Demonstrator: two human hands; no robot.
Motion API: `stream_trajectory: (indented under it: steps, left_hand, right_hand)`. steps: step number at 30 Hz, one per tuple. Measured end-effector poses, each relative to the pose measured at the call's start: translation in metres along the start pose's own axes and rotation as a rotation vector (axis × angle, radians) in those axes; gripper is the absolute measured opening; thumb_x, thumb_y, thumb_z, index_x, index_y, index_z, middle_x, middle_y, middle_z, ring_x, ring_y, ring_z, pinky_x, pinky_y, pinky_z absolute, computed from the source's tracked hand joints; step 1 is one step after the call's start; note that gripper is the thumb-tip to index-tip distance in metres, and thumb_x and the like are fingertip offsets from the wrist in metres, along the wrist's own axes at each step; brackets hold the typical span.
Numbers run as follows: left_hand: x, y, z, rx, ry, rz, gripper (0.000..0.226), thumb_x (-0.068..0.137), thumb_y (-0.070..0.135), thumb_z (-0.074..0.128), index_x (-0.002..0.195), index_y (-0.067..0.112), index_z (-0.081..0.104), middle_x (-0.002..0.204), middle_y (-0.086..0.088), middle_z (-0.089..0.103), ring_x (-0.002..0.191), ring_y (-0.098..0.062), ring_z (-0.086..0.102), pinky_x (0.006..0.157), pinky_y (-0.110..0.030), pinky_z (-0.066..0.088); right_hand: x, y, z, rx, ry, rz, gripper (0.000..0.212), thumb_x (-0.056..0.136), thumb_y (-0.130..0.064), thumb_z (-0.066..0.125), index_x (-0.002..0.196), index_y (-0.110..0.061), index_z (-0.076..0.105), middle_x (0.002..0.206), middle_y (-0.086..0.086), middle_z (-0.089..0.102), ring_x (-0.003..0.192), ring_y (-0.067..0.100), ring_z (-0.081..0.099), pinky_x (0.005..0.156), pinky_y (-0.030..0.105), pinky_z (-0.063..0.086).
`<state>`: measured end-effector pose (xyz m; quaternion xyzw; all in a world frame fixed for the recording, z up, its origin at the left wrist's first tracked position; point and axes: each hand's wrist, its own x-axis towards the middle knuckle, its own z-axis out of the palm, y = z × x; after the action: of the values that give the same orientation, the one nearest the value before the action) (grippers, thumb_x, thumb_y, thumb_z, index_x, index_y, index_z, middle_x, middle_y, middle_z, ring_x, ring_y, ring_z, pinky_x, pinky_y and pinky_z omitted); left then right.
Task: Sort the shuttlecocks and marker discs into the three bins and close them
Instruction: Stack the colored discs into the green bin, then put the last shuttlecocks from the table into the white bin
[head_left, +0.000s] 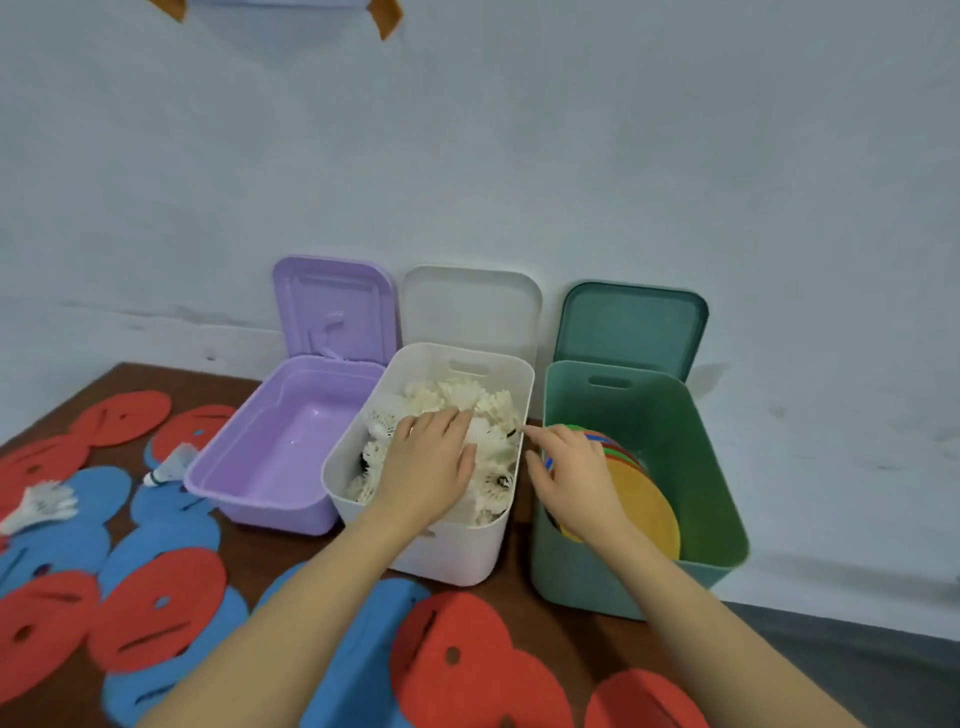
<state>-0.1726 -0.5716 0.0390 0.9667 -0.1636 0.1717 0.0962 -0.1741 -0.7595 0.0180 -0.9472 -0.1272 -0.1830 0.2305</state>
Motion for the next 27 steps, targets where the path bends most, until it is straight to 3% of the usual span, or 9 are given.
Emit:
stream_trajectory:
  steps: [9, 16, 22, 27]
  left_hand:
    - [-0.079, -0.149, -0.037, 0.03, -0.005, -0.19, 0.048, 0.079, 0.034, 0.037, 0.103, 0.007, 0.068, 0.095, -0.007, 0.07, 0.081, -0.027, 0.067, 0.071, -0.039, 0.05]
    - [-0.138, -0.293, -0.058, 0.039, -0.041, -0.26, 0.047, 0.077, 0.035, 0.038, 0.102, 0.008, 0.067, 0.095, -0.007, 0.067, 0.083, -0.029, 0.065, 0.074, -0.042, 0.049]
    - [-0.172, -0.391, -0.059, -0.022, -0.054, -0.329, 0.041, 0.082, 0.029, 0.05, 0.114, 0.006, 0.063, 0.107, -0.009, 0.064, 0.099, -0.032, 0.06, 0.084, -0.044, 0.042]
    - [-0.19, -0.455, -0.054, -0.047, -0.066, -0.426, 0.044, 0.086, 0.027, 0.051, 0.124, 0.005, 0.056, 0.119, -0.01, 0.059, 0.112, -0.032, 0.053, 0.092, -0.045, 0.038]
  right_hand:
    - [0.026, -0.133, 0.077, 0.106, -0.09, -0.172, 0.036, 0.086, -0.022, 0.046, 0.117, -0.015, 0.063, 0.099, 0.004, 0.066, 0.092, 0.03, 0.06, 0.079, 0.041, 0.045]
    - [0.049, -0.268, 0.163, 0.211, -0.131, -0.187, 0.037, 0.085, -0.023, 0.045, 0.114, -0.009, 0.064, 0.098, 0.008, 0.066, 0.091, 0.029, 0.061, 0.079, 0.043, 0.049]
    - [0.066, -0.351, 0.225, 0.232, -0.22, -0.121, 0.039, 0.085, -0.025, 0.044, 0.116, -0.011, 0.063, 0.106, 0.01, 0.063, 0.096, 0.033, 0.057, 0.082, 0.043, 0.045]
    - [0.085, -0.386, 0.27, 0.146, -0.308, -0.209, 0.043, 0.083, -0.034, 0.046, 0.114, -0.011, 0.063, 0.108, 0.007, 0.062, 0.095, 0.033, 0.057, 0.08, 0.043, 0.047]
